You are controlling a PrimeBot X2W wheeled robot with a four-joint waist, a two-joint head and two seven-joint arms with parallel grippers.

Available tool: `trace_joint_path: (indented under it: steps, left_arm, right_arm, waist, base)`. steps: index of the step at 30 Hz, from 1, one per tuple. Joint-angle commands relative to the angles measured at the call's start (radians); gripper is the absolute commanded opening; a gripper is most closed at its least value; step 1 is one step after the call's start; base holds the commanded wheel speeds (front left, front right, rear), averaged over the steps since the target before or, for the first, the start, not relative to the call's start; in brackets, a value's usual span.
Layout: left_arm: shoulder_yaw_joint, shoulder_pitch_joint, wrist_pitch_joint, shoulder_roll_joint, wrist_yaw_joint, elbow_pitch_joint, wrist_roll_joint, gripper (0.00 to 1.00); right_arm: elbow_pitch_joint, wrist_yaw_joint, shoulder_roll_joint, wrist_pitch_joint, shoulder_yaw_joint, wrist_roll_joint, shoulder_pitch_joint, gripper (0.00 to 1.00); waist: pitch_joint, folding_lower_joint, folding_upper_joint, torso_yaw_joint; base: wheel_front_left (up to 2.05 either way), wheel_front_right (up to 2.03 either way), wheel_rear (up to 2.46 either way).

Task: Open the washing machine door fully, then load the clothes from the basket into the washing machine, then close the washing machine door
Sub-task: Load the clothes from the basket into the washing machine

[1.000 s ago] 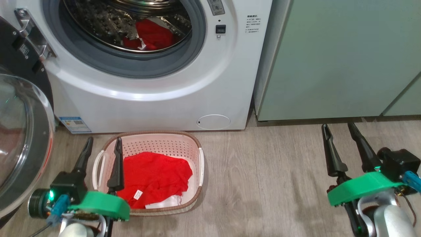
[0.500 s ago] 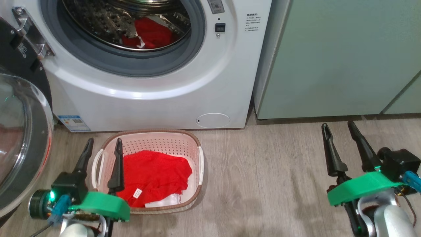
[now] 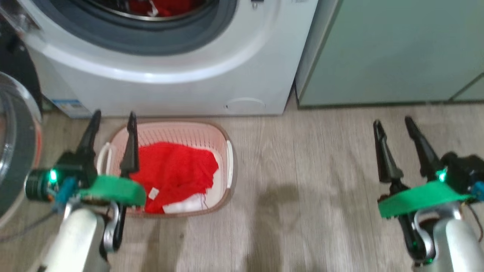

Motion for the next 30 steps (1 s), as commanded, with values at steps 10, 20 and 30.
trace_joint_path:
  steps: [10,20,30]
  left_arm:
    - [0.009,-0.275,0.029,-0.025,-0.098,0.358,-0.048,1.0]
    - [-0.009,-0.518,0.059,-0.055,-0.188,0.801,-0.082,1.0]
    - [-0.006,-0.71,0.073,-0.018,-0.25,1.042,-0.105,1.0]
  right_arm:
    - [-0.079,0.0,-0.002,-0.024,0.057,-0.006,-0.142,1.0]
    - [-0.101,0.0,-0.002,-0.072,0.099,0.009,-0.228,1.0]
    - [-0.137,0.0,-0.002,-0.107,0.137,0.027,-0.269,1.0]
  waist:
    - [0.298,-0.0001,0.0,-0.075]
    - [0.529,-0.0001,0.0,-0.132]
    - [0.716,-0.0001,0.0,-0.172]
  base:
    - [0.0,0.0,0.0]
    - [0.0,0.0,0.0]
    - [0.0,0.0,0.0]
